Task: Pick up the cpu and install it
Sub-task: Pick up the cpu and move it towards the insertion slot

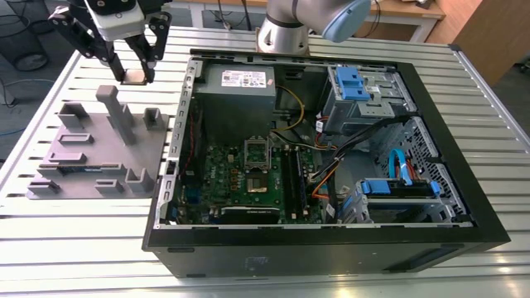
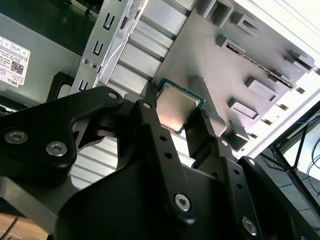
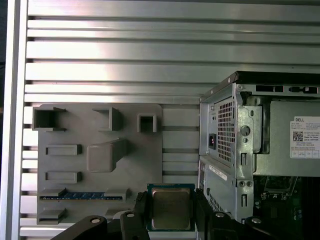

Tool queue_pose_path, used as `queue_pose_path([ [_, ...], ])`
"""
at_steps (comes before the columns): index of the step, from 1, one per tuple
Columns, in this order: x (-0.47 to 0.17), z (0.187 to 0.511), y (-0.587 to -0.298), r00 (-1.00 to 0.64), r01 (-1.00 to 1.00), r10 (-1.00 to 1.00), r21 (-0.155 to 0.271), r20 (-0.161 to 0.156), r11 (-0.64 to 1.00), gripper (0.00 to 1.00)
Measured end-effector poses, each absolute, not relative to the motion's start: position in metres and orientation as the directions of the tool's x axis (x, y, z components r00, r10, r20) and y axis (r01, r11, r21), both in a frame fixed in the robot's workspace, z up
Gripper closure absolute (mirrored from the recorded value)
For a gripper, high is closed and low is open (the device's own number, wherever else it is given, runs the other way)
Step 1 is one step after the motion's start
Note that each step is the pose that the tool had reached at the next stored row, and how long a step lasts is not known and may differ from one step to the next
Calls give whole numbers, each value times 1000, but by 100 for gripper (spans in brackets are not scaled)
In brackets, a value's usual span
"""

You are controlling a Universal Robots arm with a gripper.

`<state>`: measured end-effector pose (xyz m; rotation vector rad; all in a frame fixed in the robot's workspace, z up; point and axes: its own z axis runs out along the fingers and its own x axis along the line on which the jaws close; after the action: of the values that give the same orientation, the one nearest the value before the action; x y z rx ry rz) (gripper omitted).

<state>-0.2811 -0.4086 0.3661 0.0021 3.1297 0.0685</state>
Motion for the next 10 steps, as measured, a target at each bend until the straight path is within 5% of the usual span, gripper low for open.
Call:
queue_pose_path([
  [10, -277, 366, -409, -1000, 1, 2, 44, -11, 999, 53],
])
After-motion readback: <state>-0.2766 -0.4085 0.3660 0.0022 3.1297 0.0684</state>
